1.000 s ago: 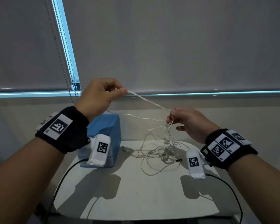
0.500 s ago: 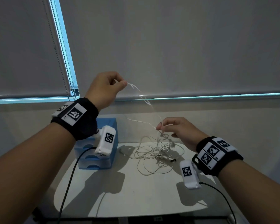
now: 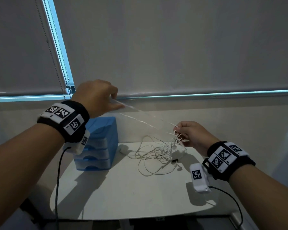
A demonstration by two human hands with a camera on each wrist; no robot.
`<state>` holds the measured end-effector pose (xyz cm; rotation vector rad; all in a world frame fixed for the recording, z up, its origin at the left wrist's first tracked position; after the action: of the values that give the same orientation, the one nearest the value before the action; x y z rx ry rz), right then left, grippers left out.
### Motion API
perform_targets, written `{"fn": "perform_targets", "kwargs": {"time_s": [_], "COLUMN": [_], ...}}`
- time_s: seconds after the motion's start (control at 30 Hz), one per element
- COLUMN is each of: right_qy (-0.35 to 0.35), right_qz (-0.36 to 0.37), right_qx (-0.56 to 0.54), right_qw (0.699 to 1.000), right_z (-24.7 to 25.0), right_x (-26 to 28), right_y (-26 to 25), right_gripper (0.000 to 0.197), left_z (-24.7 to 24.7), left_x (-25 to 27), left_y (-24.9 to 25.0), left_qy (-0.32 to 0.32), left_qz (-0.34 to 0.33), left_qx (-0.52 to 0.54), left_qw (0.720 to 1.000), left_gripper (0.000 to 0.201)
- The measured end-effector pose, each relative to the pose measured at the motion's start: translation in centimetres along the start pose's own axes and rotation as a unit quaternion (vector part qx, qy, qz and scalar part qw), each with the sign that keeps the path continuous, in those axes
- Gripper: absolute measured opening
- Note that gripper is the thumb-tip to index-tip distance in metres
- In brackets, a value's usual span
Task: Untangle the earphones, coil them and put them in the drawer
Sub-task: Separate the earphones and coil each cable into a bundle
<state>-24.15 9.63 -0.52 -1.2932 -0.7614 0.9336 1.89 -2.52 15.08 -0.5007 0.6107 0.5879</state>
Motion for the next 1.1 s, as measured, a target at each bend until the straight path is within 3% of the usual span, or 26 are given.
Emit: {"fn": "perform_targets", "kwargs": {"time_s": [0.17,0.43,0.53,0.6,0.7,0.83,0.93,1.03,1.1], "right_qy": [0.011,-0.030,-0.037,-0.043,-0.054,-0.058,-0.043,-0.030,-0.019], "right_qz": [-0.014,0.026,0.036,0.043,0.048,0.055,0.057,0.078,0.092], "right_qx": [-0.068,-0.073,-0.078,-0.082,-0.088,-0.093,-0.112,-0.100,-0.091], "right_qw": [0.998,0.996,0.996,0.995,0.994,0.992,0.991,0.991,0.991], "right_z": [0.1,-2.5,-3.3,-3.8,-4.5,-5.4,-5.8,-6.3,-6.6], "right_x": [0.3,1.5,1.9,2.1,2.3,2.4,2.5,2.6,2.5], "right_y": [0.3,-1.4,-1.9,-2.1,-2.0,-1.7,-1.6,-1.9,-2.2], "right_gripper": [0.025,0.021,0.018,0.017,0.019,0.008,0.012,0.014,0.011], "left_z": [-1.1,-4.6,-5.8,-6.4,-7.3,-8.7,-9.2,-9.1,-9.0], "left_x": [0.7,3.1,4.3,5.2,6.5,8.2,8.9,9.2,9.2], "left_y": [1.2,5.1,6.7,7.9,9.8,10.9,10.8,10.8,10.6], "left_qy": [-0.038,-0.034,-0.058,-0.088,-0.114,-0.118,-0.095,-0.071,-0.062], "left_qz": [-0.051,-0.001,0.002,0.023,0.093,0.199,0.213,0.226,0.246], "left_qx": [-0.050,0.102,0.130,0.233,0.408,0.540,0.550,0.562,0.583], "left_qw": [0.997,0.994,0.990,0.968,0.901,0.809,0.802,0.792,0.772], "left_gripper": [0.039,0.044,0.033,0.020,0.022,0.023,0.033,0.027,0.019]}}
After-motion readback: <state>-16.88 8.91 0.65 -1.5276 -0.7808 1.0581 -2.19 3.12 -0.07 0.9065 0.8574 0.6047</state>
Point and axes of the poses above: each hand's wrist, its own x-axis away from the middle knuckle, its own z-axis out of the back of the hand, y = z × x, the point moved 6 cm from there along -x, towards the middle knuckle, and after that the axes turned 3 degrees about y, right-handed, at the moved point
